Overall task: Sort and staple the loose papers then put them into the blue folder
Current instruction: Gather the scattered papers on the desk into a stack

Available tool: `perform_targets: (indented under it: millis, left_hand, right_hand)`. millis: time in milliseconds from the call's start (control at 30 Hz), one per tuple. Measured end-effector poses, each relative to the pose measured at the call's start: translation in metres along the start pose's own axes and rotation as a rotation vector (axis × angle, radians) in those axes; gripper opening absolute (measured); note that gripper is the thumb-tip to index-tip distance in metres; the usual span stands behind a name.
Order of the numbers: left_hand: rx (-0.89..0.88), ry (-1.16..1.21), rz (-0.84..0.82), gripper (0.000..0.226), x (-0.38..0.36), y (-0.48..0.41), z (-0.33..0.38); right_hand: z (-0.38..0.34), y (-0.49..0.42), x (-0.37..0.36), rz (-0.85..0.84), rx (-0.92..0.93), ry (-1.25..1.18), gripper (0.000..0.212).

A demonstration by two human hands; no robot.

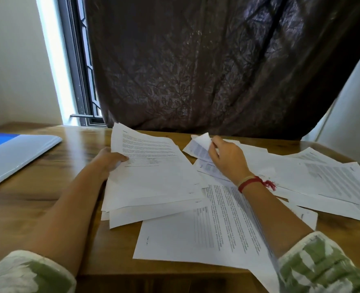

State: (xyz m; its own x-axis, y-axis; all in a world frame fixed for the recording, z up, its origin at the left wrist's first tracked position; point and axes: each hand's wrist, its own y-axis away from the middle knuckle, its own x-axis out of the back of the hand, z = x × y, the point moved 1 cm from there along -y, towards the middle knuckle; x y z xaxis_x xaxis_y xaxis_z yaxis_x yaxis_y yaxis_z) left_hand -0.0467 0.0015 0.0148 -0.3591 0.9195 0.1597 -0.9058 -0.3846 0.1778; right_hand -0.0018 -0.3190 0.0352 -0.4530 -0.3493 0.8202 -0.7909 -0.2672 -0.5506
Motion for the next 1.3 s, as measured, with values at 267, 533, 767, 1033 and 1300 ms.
perform_targets:
  millis: [267,533,767,1033,1300]
  left_hand:
    - [-0.046,-0.025,0.061,0.015,-0.007,0.007,0.003]
    - [-0.040,0.131,0.018,0.036,-0.009,0.012,0.006]
    - [-0.128,-0.133,0.053,0.037,-0.013,0.009,0.000]
    - [-0.134,-0.060,0.031,0.041,-0.016,0.004,-0.001]
    - [-0.120,-0.051,0.030,0.042,-0.018,0.004,-0.001]
  right_hand:
    - [-0.113,0.043,-0.011,-0.331,0.616,-0.162,0.026]
    - [-0.119,0.047,-0.032,-0.420,0.612,-0.251,0.029]
    - [-0.092,0.029,-0.023,-0.452,0.215,-0.728,0.034]
    - [0.029,0.004,-0.033,-0.420,-0.423,0.062,0.069]
    - [0.018,0.001,-0.031,-0.287,-0.258,0.272,0.041]
